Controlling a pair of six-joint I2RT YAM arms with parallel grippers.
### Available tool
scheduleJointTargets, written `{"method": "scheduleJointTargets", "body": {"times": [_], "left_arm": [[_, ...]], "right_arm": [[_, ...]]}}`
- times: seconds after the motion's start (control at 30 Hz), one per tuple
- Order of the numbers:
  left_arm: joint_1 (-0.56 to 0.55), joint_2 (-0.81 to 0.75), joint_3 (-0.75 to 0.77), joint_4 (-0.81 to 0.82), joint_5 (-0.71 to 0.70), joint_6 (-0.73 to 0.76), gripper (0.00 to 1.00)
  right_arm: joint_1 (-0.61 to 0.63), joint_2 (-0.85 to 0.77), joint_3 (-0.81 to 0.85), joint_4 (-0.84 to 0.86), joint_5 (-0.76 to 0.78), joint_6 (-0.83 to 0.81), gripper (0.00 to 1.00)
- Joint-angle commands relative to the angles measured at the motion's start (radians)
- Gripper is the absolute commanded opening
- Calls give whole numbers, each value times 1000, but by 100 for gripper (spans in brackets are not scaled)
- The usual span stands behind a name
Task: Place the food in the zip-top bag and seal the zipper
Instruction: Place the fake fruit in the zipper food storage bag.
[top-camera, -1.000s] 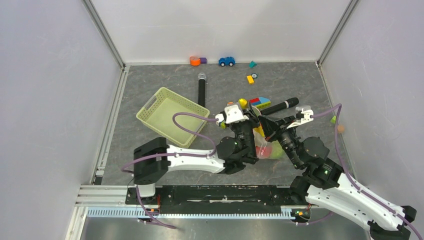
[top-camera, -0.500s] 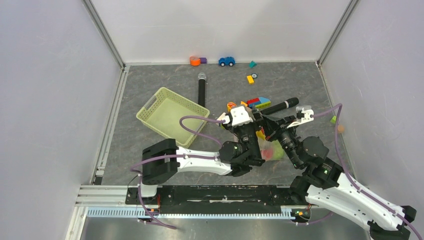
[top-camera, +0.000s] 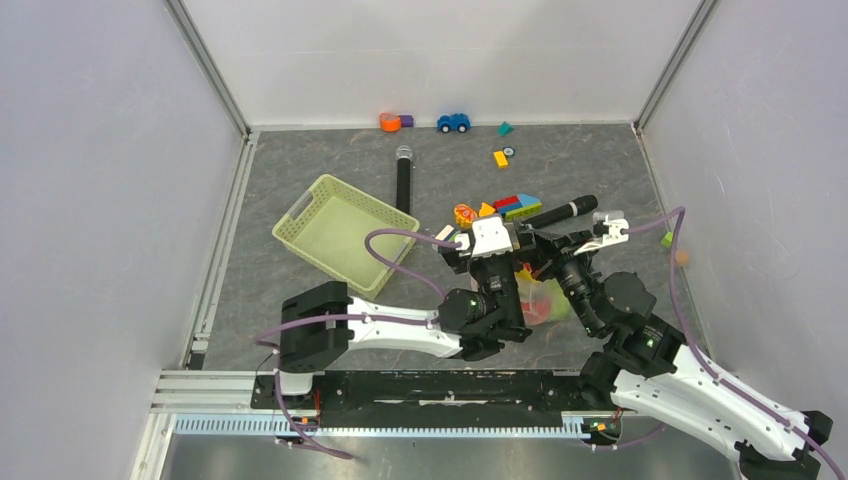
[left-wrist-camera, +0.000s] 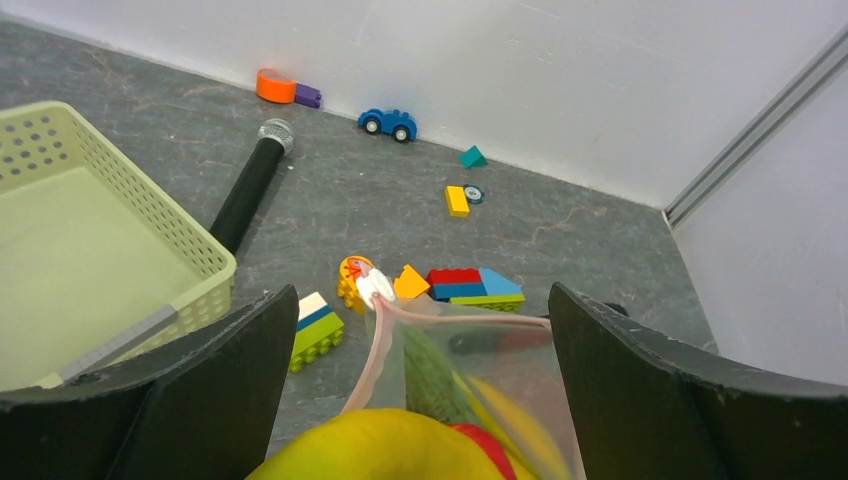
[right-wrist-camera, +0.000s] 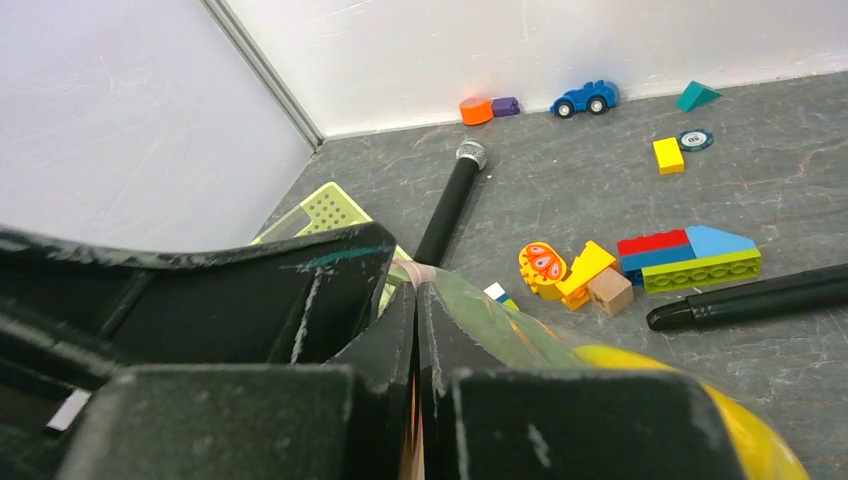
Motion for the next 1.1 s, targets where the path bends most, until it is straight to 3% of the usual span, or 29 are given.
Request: {"method": "scheduleJointTargets", "body": {"times": [0.0, 0.1, 0.17, 0.2, 0.23, 0.27, 0.3, 0.33, 0.5, 0.7, 0.87, 0.97, 1.07], "left_arm": [[-35, -90, 38, -193, 12, -27, 100], [-46, -163, 3, -456, 57, -218, 100], [-48, -249, -4, -876, 154, -500, 100], [-40, -315, 17, -1142, 257, -752, 100], [6, -361, 44, -1426, 451, -960, 100], [65, -402, 64, -1572, 646, -1112, 100], [123, -431, 58, -1627, 824, -1163, 100], [145, -449, 42, -1626, 883, -1174, 100], [147, -522, -16, -1620, 913, -1134, 100], [149, -612, -52, -1664, 886, -1096, 100], [194, -753, -162, -1816, 847, -1158, 100], [268, -857, -281, -1889, 959, -1233, 100], [346, -928, -421, -1829, 1178, -1259, 100]], "right_arm": [[7, 21, 37, 44, -16, 5, 2], [6, 29, 46, 30, -3, 1, 2], [6, 35, 57, 13, 12, -3, 2], [6, 37, 61, 14, 22, -5, 2], [6, 41, 66, -13, 30, -7, 2], [7, 43, 70, -20, 35, -8, 2], [6, 43, 70, -23, 36, -9, 2], [6, 45, 71, -22, 36, -11, 2], [6, 54, 75, -25, 44, -18, 2], [6, 75, 90, -45, 51, -21, 3], [6, 77, 102, -66, 59, -30, 3], [6, 72, 107, -74, 66, -37, 3], [7, 74, 114, -79, 51, -56, 3]]}}
